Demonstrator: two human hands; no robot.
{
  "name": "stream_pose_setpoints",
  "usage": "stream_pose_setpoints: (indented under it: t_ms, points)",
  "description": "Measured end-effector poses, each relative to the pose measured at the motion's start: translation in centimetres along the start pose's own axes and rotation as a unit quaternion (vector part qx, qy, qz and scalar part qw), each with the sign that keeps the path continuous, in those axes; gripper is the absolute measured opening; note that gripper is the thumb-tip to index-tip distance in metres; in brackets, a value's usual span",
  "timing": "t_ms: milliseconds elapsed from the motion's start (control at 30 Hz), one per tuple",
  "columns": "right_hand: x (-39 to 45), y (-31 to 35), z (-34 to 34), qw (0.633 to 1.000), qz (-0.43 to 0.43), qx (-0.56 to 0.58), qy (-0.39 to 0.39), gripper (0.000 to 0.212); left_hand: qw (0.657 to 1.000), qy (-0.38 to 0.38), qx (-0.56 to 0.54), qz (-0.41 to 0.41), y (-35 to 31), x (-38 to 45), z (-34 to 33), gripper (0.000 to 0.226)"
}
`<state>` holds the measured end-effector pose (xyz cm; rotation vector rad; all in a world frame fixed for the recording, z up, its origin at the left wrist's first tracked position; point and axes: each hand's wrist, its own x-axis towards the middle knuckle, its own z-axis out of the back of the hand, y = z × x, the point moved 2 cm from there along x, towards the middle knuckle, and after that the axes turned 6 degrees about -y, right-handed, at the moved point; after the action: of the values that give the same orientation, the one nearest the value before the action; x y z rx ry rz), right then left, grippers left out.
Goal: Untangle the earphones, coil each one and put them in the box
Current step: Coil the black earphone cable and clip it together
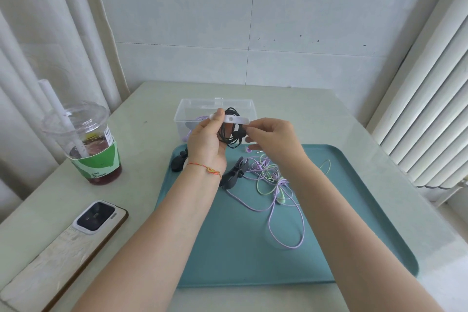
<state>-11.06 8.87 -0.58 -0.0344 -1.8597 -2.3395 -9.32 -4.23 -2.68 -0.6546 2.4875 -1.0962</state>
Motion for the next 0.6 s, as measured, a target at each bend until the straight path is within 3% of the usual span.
stream_pose_setpoints:
  t_ms: [133, 233, 333, 500, 600]
  points:
    - [0.8, 0.7, 1.9, 0.999, -0.020, 0.039, 0.027, 0.031, 1.000, 0.025, 0.003, 0.010, -0.7, -0.1, -0.3, 0.018]
    - [0.9, 1.7, 1.9, 0.997, 0.002, 0.021, 0.072, 0.022, 0.998, 0.062, 0.033, 0.005, -1.5, -0.2, -0.7, 0.018]
    - [1.3, 2.8, 2.1, 0.996, 0.029, -0.045, 0.069, 0.015, 0.995, 0.081, 0.065, -0.003, -2.6, -0.4, -0.8, 0.016]
    - [2.4, 4.8, 1.5, 0.983, 0.056, -0.165, 0.051, 0.016, 0.983, 0.059, 0.171, -0.013, -4.4, 0.3, 0.4, 0.012]
    - [3.7, 5.7, 0.7, 0.983, 0.063, -0.169, 0.006, 0.017, 0.960, -0.009, 0.264, -0.092, -6.2, 2.1, 2.1, 0.014]
